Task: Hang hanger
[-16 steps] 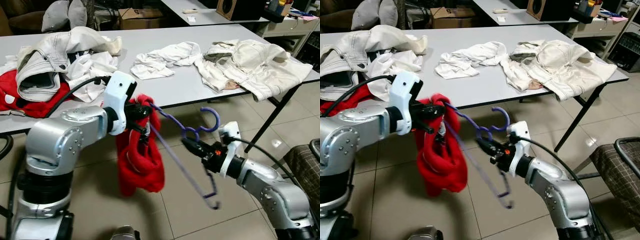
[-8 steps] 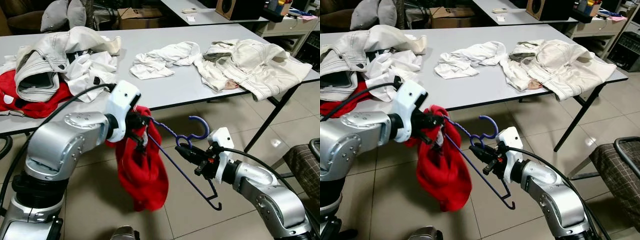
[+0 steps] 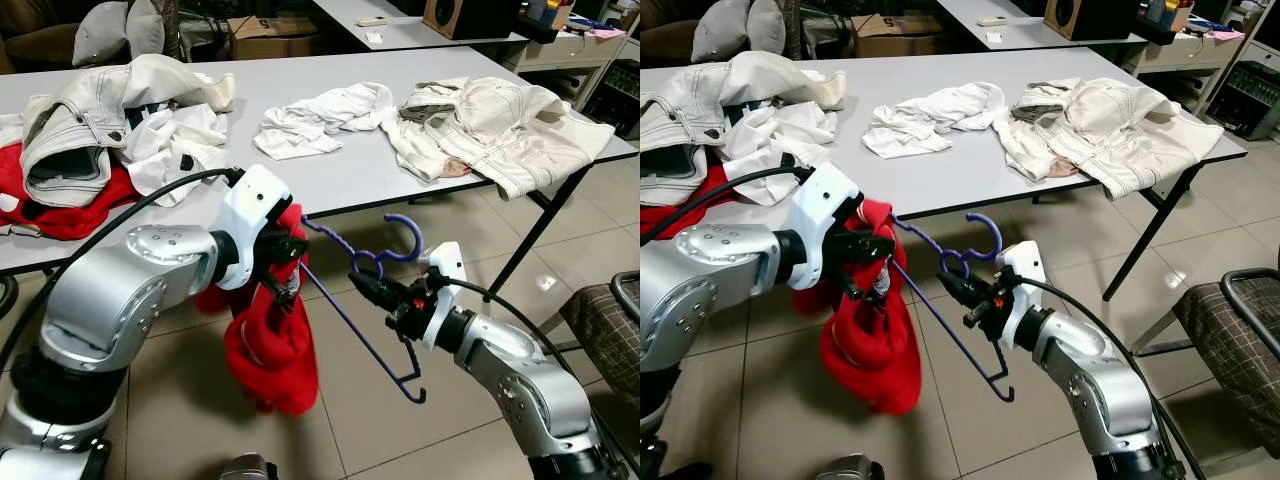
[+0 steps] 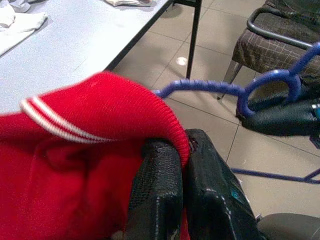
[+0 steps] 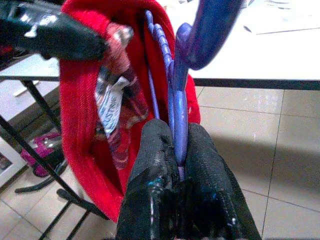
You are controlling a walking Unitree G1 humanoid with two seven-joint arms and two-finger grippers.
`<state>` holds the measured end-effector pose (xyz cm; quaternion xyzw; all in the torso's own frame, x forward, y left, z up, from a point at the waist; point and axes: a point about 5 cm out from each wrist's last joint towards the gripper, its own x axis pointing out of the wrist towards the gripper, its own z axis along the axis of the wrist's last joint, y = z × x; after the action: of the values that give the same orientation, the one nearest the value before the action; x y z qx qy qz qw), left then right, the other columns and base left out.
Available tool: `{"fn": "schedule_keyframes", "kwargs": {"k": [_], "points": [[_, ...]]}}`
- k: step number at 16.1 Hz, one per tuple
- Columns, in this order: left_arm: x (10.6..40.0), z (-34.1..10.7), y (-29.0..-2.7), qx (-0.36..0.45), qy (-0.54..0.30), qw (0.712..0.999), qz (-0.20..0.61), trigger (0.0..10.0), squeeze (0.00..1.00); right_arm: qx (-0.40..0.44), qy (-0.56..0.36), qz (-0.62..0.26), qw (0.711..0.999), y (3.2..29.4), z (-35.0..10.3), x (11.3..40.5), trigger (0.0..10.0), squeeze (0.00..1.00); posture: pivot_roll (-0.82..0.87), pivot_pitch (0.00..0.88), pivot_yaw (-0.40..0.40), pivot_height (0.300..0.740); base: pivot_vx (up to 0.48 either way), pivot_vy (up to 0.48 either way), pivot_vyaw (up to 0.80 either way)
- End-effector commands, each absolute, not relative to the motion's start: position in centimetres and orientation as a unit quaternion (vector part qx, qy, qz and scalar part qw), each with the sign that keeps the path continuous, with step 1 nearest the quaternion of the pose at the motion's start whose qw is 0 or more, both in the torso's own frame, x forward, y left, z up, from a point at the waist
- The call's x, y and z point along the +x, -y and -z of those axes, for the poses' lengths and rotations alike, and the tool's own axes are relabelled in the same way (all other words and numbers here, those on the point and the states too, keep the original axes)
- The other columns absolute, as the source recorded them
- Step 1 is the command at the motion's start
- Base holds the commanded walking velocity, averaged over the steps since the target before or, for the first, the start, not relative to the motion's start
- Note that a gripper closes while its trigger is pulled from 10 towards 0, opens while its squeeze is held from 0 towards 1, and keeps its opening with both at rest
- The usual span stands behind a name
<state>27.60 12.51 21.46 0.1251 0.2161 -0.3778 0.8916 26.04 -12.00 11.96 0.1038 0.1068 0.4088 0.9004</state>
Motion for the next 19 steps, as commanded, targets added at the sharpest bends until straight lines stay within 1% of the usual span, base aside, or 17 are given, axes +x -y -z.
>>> {"fn": "schedule_keyframes", "kwargs": {"k": [1, 4, 6, 8, 14, 15, 16, 17, 18, 19], "points": [[27.0, -21.7, -11.5, 0.128, -0.2, 0.879, 0.414, 0.0, 0.0, 0.095, -0.087, -0.409, 0.903, 12.1, -12.6, 26.6, 10.0, 0.0, 0.1, 0.0, -0.046, 0.74, 0.0, 0.0, 0.0], [27.0, -22.4, -11.3, 0.125, -0.182, 0.879, 0.423, 0.0, 0.0, 0.071, -0.104, -0.424, 0.897, 11.6, -12.0, 26.6, 10.0, 0.0, 0.1, 0.0, -0.049, 0.74, 0.0, 0.0, 0.0], [27.0, -22.8, -11.3, 0.125, -0.172, 0.878, 0.429, 0.0, 0.0, 0.064, -0.109, -0.416, 0.901, 11.7, -11.6, 26.8, 10.0, 0.0, 0.1, 0.0, -0.049, 0.74, 0.0, 0.0, 0.0], [26.3, -22.8, -11.0, 0.123, -0.175, 0.863, 0.458, 0.0, 0.0, 0.095, -0.095, -0.394, 0.909, 11.8, -12.1, 27.6, 10.0, 0.0, 0.1, 0.0, -0.048, 0.74, 0.0, 0.0, 0.0], [26.6, -22.0, -11.4, 0.142, -0.189, 0.868, 0.438, 0.0, 0.0, 0.11, -0.076, -0.407, 0.904, 11.2, -12.8, 27.6, 10.0, 0.0, 0.1, 0.0, -0.046, 0.74, 0.0, 0.0, 0.0], [27.1, -21.6, -11.8, 0.159, -0.187, 0.877, 0.413, 3.2, 0.0, 0.115, -0.066, -0.42, 0.898, 11.1, -13.2, 27.4, 10.0, 0.0, 0.1, 0.0, -0.045, 0.74, 0.0, 0.0, 0.0], [27.2, -21.7, -11.8, 0.16, -0.185, 0.879, 0.409, 4.5, 0.0, 0.115, -0.064, -0.421, 0.897, 11.1, -13.3, 27.4, 10.0, 0.0, 0.1, 0.0, -0.045, 0.74, 0.0, 0.0, 0.0], [27.3, -21.7, -11.8, 0.16, -0.183, 0.88, 0.408, 4.5, 0.0, 0.115, -0.062, -0.421, 0.898, 11.1, -13.4, 27.4, 10.0, 0.0, 0.1, 0.0, -0.045, 0.74, 0.0, 0.0, 0.0], [27.1, -21.7, -11.7, 0.166, -0.181, 0.876, 0.415, 9.4, 0.0, 0.117, -0.058, -0.417, 0.899, 11.2, -13.5, 27.5, 10.0, 0.0, 0.09, 0.0, -0.045, 0.74, 0.0, 0.0, 0.0], [27.0, -21.7, -11.6, 0.164, -0.182, 0.874, 0.421, 10.0, 0.0, 0.117, -0.054, -0.415, 0.9, 11.2, -13.6, 27.6, 10.0, 0.0, 0.09, 0.0, -0.045, 0.74, 0.0, 0.0, 0.0]]}}
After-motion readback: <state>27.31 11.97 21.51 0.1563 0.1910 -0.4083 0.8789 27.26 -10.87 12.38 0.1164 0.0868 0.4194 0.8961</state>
